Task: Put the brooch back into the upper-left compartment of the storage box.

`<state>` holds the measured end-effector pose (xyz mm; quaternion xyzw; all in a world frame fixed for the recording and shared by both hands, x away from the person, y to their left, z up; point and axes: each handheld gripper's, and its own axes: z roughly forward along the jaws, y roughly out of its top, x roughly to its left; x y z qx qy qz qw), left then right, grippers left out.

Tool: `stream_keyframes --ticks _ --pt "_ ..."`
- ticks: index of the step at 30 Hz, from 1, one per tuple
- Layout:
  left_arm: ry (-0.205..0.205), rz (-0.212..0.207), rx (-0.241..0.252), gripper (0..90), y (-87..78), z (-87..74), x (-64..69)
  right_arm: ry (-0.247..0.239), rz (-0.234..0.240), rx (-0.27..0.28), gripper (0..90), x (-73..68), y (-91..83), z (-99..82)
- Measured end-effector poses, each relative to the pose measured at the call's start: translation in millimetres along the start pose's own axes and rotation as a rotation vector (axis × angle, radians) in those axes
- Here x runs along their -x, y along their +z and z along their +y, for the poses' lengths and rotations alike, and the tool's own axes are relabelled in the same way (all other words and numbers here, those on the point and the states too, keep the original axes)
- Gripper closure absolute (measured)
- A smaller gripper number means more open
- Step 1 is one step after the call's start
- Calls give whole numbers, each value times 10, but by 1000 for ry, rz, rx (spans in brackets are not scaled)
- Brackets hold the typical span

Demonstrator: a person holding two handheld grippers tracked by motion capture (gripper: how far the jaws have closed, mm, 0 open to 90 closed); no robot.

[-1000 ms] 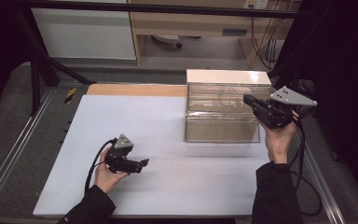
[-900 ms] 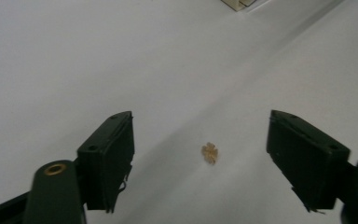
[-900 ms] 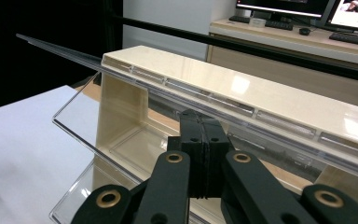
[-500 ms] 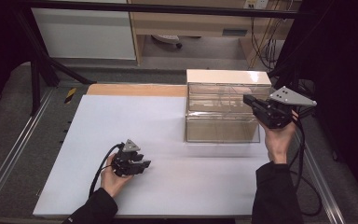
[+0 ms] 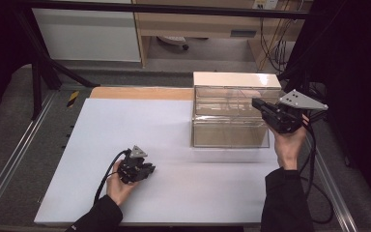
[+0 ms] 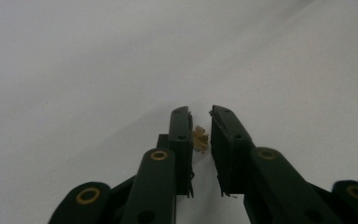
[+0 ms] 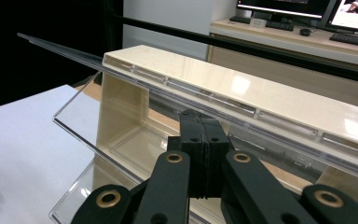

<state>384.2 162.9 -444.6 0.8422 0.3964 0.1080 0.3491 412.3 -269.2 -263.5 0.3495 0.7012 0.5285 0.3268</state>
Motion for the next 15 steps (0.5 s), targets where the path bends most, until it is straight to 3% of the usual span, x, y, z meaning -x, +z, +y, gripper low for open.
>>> stream_keyframes --ticks 15 --pt "1 3 4 845 7 -2 -14 -1 1 -1 900 -3 0 -1"
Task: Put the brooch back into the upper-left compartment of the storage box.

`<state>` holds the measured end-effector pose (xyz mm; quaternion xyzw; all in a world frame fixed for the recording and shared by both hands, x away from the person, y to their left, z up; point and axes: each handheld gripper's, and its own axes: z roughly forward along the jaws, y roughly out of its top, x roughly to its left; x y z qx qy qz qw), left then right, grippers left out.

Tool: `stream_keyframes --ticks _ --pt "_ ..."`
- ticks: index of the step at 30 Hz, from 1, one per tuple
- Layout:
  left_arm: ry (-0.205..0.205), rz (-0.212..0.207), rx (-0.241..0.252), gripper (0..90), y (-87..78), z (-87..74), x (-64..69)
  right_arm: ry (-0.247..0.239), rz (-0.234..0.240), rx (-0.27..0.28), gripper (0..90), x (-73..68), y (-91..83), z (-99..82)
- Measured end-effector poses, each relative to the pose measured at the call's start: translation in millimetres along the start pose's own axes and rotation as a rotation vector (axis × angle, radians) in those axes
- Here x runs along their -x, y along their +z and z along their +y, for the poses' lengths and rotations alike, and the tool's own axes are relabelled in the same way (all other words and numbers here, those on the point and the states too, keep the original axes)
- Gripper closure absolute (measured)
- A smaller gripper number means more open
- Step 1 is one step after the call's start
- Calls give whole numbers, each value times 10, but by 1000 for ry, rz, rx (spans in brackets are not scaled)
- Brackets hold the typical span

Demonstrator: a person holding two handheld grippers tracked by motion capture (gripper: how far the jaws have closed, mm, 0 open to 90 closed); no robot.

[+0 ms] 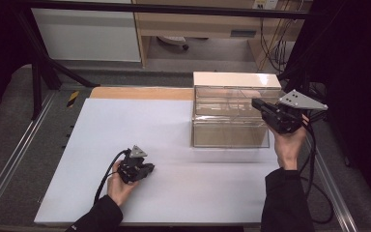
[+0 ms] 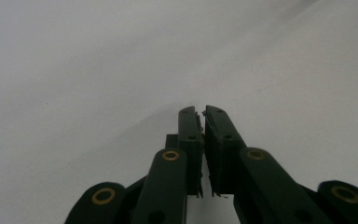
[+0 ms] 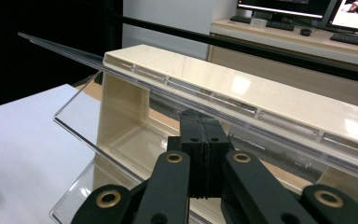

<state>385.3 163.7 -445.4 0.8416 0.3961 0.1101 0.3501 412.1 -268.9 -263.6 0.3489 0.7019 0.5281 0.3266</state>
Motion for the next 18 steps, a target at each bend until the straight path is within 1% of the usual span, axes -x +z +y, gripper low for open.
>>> stream_keyframes --ticks 6,7,12,18 --pt "1 7 5 859 -8 1 1 -5 3 1 900 -2 5 -3" --pt "-6 3 6 860 -6 -1 -1 -5 2 0 900 -3 5 -4" --pt "-7 -1 7 862 -7 -1 -8 -1 4 0 900 -6 11 -9" --pt "-18 -3 5 864 -10 -2 -17 0 4 -1 900 -1 8 -8"
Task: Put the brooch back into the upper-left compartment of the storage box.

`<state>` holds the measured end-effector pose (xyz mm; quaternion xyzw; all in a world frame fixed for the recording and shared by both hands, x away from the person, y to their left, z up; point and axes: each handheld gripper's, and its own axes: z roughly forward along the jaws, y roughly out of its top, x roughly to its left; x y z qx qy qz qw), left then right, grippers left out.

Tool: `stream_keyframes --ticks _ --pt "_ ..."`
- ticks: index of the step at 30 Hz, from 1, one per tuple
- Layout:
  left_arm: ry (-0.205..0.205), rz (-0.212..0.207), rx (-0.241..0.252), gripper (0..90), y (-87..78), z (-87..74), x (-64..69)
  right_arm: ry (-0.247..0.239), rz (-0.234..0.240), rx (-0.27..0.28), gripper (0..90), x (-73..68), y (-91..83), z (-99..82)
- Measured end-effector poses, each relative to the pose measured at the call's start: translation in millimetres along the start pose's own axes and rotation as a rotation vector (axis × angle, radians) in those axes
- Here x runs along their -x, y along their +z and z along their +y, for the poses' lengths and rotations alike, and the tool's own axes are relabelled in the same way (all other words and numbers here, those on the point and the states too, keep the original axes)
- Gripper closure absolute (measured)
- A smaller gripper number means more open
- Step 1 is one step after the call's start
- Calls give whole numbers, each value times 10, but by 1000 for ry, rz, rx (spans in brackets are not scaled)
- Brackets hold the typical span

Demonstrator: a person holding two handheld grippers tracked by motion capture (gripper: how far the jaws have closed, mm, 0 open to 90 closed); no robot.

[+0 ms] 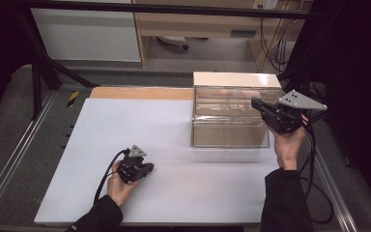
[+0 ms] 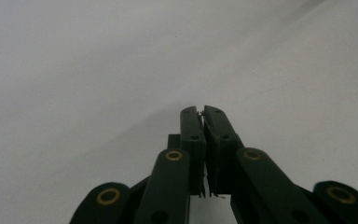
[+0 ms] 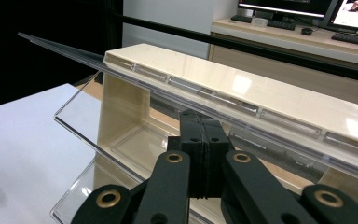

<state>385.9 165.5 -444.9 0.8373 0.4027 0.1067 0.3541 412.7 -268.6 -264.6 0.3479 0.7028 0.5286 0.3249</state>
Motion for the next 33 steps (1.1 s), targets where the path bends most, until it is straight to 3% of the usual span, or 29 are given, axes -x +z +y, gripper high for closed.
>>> stream_keyframes --ticks 33 --pt "-17 -25 30 879 -96 4 -17 -2 1 -3 900 2 -6 2"
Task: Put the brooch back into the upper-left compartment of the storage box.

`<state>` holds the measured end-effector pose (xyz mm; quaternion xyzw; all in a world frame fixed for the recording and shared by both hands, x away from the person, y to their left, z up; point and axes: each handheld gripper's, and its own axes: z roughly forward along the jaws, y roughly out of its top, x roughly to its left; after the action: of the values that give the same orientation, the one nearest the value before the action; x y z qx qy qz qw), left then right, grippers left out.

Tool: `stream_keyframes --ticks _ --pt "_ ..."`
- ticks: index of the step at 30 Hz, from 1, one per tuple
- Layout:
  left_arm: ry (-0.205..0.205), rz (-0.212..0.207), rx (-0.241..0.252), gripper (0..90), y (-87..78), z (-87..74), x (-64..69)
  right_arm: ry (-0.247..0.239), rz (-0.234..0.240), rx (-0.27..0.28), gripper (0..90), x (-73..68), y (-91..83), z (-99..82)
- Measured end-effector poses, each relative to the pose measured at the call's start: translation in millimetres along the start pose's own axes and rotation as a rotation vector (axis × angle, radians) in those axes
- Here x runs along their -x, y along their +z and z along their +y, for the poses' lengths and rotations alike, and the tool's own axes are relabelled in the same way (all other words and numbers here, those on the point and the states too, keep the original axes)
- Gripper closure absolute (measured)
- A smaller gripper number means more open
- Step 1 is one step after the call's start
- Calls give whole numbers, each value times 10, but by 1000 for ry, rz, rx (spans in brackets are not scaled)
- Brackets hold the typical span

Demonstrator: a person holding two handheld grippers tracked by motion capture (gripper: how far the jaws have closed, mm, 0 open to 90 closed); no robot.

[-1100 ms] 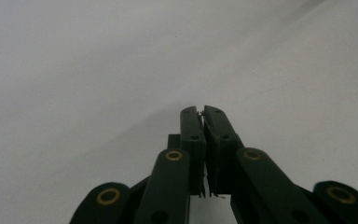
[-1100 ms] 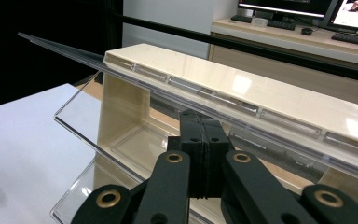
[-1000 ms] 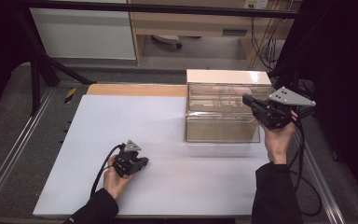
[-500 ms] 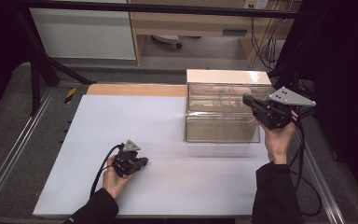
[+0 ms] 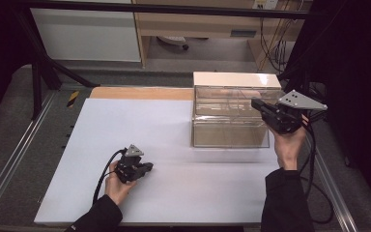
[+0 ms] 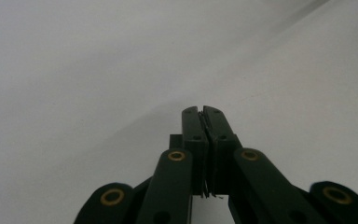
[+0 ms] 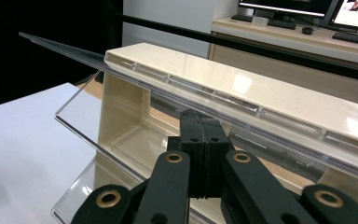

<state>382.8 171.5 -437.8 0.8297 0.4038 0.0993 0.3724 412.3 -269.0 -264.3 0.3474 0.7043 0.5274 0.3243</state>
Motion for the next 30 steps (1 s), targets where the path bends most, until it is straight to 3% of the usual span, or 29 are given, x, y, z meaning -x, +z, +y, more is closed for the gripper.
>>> stream_keyframes --ticks 16,30 --pt "-1 -32 55 880 -161 101 77 7 -1 -7 900 15 -10 2" --pt "45 -54 71 879 -217 298 245 6 0 -18 900 20 -1 1"
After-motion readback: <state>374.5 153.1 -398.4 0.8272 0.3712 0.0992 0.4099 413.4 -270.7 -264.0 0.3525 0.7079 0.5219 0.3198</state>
